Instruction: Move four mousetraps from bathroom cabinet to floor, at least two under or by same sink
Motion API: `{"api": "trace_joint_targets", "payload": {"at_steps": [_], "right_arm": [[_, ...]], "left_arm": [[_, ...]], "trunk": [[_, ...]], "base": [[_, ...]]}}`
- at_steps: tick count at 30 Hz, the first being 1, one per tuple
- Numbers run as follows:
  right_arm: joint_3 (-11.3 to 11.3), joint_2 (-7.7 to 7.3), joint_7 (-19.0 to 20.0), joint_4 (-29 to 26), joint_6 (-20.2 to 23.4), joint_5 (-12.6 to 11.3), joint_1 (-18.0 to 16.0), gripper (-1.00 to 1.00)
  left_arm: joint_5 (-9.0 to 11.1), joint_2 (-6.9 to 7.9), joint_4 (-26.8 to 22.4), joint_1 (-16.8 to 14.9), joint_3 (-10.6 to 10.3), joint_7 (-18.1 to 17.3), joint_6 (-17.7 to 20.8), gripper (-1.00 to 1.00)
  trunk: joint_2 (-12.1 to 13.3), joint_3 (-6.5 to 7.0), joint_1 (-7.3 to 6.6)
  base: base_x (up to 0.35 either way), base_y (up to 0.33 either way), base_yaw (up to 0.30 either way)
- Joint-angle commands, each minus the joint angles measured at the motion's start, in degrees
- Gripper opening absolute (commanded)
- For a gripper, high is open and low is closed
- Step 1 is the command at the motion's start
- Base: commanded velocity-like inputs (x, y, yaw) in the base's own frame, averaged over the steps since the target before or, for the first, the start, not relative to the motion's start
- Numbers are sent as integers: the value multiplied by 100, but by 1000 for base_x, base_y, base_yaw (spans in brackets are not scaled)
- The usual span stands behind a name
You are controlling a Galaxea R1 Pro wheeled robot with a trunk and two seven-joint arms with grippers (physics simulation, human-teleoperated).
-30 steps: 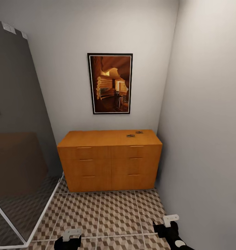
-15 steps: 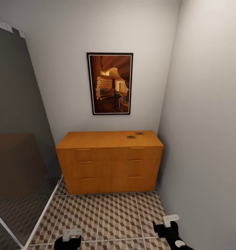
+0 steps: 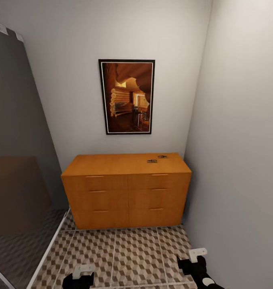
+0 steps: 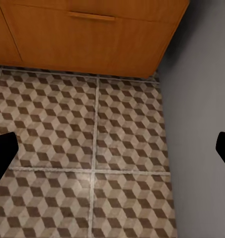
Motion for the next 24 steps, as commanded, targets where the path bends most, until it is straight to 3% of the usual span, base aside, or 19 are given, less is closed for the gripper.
{"api": "trace_joint_targets", "payload": {"at_steps": [1, 9, 24], "right_arm": [[25, -1, -37, 6, -10, 50, -5, 100], [25, -1, -26, 6, -10, 50, -5, 100], [25, -1, -10, 6, -10, 50, -6, 100]], "left_arm": [[54, -4, 25, -11, -50, 8, -39, 100], [54, -4, 25, -12, -50, 12, -41, 100], [54, -4, 27, -12, -50, 12, -42, 100]], "trunk": [[-11, -10, 5], [-11, -10, 5], [-11, -80, 5]], "base": [[166, 0, 0], [136, 0, 0], [14, 0, 0]]}}
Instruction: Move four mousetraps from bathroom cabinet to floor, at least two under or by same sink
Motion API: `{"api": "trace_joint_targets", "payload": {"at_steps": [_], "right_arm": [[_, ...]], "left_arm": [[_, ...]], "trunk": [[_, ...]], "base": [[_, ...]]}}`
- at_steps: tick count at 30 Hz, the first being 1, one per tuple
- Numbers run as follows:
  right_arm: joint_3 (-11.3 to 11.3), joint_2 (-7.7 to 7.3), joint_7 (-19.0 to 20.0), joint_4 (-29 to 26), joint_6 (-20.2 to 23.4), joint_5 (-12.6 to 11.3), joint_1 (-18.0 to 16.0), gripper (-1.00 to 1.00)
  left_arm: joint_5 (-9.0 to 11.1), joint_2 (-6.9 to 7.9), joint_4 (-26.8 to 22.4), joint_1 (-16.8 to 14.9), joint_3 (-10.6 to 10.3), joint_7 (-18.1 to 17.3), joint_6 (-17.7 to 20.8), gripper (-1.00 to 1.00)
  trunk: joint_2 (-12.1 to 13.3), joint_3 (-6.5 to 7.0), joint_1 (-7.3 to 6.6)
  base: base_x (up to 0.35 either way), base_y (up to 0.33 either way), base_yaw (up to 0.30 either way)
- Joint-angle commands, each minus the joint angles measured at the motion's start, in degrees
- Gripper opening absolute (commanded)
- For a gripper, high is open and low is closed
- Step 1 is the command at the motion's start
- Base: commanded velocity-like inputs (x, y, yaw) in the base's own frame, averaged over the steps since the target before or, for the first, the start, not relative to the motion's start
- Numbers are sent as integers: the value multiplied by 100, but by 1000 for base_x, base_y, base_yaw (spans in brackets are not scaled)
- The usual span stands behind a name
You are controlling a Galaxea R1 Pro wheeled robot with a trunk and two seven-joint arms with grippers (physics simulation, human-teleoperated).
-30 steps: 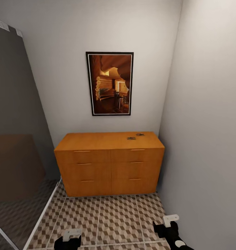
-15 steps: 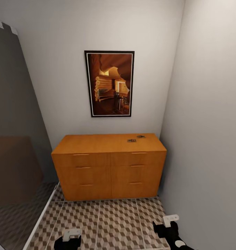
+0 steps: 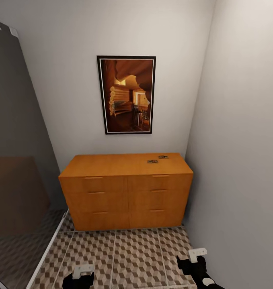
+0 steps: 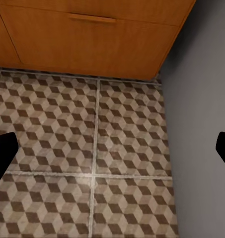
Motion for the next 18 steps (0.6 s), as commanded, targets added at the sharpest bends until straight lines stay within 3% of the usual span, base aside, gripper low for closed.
{"api": "trace_joint_targets", "payload": {"at_steps": [1, 18], "right_arm": [[24, -1, -34, 6, -11, 49, -8, 100], [21, -84, -27, 6, -11, 58, 57, 100]], "left_arm": [[54, -4, 25, -12, -50, 7, -39, 100], [54, -4, 24, -12, -50, 7, -37, 100]], "trunk": [[-14, -21, 4], [-14, -73, 4]], "base": [[0, 0, 0], [0, 0, 0]]}}
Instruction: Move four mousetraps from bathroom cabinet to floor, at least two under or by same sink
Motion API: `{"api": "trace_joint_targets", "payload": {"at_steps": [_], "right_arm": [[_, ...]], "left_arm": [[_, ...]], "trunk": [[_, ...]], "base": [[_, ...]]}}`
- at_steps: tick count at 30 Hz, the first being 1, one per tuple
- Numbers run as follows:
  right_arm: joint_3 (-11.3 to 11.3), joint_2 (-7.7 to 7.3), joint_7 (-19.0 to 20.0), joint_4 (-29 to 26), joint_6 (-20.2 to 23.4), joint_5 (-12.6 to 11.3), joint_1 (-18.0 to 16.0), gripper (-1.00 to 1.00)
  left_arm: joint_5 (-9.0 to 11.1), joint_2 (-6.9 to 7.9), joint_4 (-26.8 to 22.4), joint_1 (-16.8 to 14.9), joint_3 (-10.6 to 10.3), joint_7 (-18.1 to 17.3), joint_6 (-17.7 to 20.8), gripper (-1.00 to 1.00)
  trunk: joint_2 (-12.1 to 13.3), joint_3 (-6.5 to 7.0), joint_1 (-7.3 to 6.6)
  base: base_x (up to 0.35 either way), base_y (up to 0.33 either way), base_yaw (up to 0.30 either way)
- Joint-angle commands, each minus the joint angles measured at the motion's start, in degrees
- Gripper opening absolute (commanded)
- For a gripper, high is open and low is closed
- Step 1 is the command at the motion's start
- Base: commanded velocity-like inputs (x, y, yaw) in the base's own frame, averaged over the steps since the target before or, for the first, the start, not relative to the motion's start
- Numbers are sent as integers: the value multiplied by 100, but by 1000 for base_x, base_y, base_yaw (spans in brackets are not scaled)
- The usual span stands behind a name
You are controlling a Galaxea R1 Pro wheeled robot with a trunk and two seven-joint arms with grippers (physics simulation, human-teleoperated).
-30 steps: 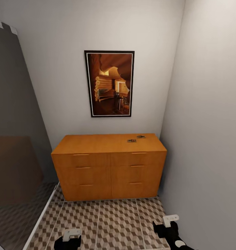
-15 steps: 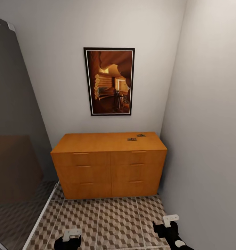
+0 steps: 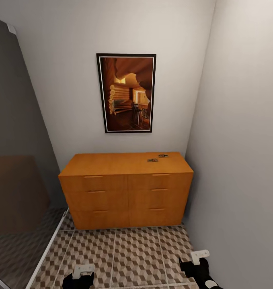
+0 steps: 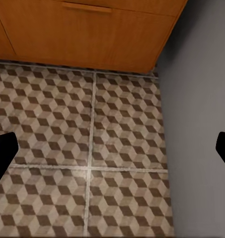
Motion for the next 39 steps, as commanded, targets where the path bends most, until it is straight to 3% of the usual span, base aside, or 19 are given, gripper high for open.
{"api": "trace_joint_targets", "payload": {"at_steps": [1, 22, 28, 33, 35, 36, 39], "right_arm": [[25, -2, -33, 6, -11, 50, -4, 100], [27, 94, -42, -26, -24, 49, 2, 100], [19, 109, -254, -456, 92, 77, 2, 100], [19, 97, -589, -1590, 1040, 79, 2, 100], [18, 92, -720, -2358, 1839, 78, 2, 100], [17, 84, -785, -3227, 2716, 77, 2, 100], [12, 73, -824, -4383, 3686, 77, 2, 100]], "left_arm": [[54, -4, 25, -12, -50, 7, -42, 100], [54, -4, 25, -10, -50, 7, -41, 100], [54, -4, 25, -12, -50, 7, -41, 100], [54, -4, 25, -12, -50, 7, -40, 100], [54, -4, 25, -12, -50, 7, -40, 100], [54, -4, 25, -12, -50, 7, -41, 100], [54, -4, 25, -12, -50, 7, -40, 100]], "trunk": [[-14, -13, 4], [-14, -14, 4], [-14, -14, 4], [-14, -14, 4], [-14, -14, 4], [-14, -14, 4], [-14, -14, 4]], "base": [[0, 0, 0], [0, 0, 0], [0, 0, 0], [0, 0, 0], [0, 0, 0], [0, 0, 0], [0, 0, 0]]}}
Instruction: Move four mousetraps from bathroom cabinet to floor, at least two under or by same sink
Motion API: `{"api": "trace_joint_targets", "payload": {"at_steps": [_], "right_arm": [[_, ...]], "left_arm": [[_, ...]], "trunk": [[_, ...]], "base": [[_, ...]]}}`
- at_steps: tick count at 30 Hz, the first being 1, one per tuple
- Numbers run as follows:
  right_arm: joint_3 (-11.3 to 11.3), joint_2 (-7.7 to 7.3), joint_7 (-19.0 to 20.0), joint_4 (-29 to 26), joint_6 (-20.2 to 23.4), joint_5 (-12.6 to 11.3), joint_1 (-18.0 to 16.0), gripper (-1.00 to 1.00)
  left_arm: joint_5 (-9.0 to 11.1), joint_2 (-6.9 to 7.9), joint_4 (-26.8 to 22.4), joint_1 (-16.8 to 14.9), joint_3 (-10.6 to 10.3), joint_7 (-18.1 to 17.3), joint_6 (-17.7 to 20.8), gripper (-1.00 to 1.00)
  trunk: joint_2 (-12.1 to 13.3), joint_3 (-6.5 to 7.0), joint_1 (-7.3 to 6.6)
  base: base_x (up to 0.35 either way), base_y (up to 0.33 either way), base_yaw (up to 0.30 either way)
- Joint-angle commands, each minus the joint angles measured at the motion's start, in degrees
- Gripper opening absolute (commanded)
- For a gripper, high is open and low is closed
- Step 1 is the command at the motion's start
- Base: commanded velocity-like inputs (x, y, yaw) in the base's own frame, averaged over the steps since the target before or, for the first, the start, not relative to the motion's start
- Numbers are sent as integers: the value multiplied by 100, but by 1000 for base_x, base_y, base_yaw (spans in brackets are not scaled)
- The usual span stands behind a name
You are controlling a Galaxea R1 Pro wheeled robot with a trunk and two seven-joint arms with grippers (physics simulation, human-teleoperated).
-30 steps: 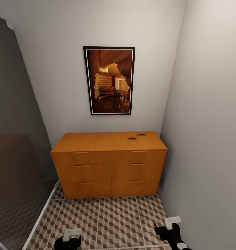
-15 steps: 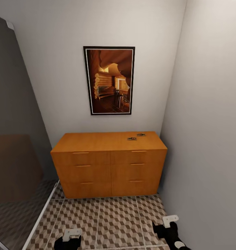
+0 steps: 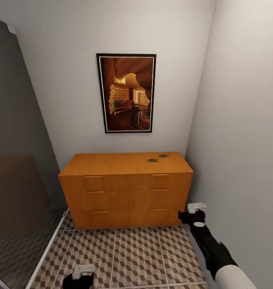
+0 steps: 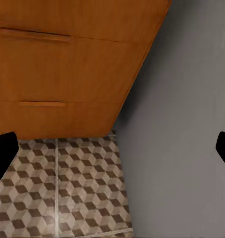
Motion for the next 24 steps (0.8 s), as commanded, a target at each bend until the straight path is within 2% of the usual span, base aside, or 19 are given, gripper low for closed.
{"api": "trace_joint_targets", "payload": {"at_steps": [1, 2, 4, 6, 7, 9, 11, 12, 16, 19, 21, 24], "right_arm": [[26, -10, -41, -547, 429, 49, -3, 100], [26, -12, -49, -1030, 761, 49, -5, 100], [25, -13, -54, -1454, 1093, 45, -9, 100], [25, -14, -38, -2102, 1758, 38, -26, 100], [25, -17, -9, -2327, 2037, 35, -45, 100], [25, -20, 63, -2587, 2317, 36, -105, 100], [25, -22, 118, -2719, 2433, 38, -182, 100], [25, -23, 214, -2842, 2542, 35, -355, 100], [28, -23, 420, -2930, 2714, 32, -631, 100], [32, -30, 1155, -2964, 2911, 59, -918, 100], [32, -33, 1474, -2967, 2941, 121, -1076, 100], [33, -37, 1730, -2969, 2958, 198, -1238, 100]], "left_arm": [[54, -4, 25, -12, -50, 7, -40, 100], [54, -4, 25, -12, -50, 7, -40, 100], [54, -4, 25, -12, -50, 7, -40, 100], [54, -4, 25, -12, -50, 7, -41, 100], [54, -4, 25, -12, -50, 7, -41, 100], [54, -4, 25, -12, -50, 7, -40, 100], [54, -4, 25, -12, -50, 7, -40, 100], [54, -4, 25, -12, -50, 7, -40, 100], [54, -4, 25, -12, -50, 7, -40, 100], [54, -4, 25, -12, -50, 7, -40, 100], [54, -4, 25, -12, -50, 7, -41, 100], [54, -4, 25, -11, -50, 7, -42, 100]], "trunk": [[-12, -14, 5], [-12, -14, 5], [-12, -14, 5], [-12, -14, 5], [-12, -14, 5], [-12, -14, 5], [-12, -14, 5], [-12, -14, 5], [-12, -14, 5], [-12, -14, 5], [-12, -14, 5], [-12, -14, 5]], "base": [[0, 0, 0], [0, 0, 0], [0, 0, 0], [0, 0, 0], [0, 0, 0], [0, 0, 0], [0, 0, 0], [0, 0, 0], [0, 0, 0], [0, 0, 0], [0, 0, 0], [0, 0, 0]]}}
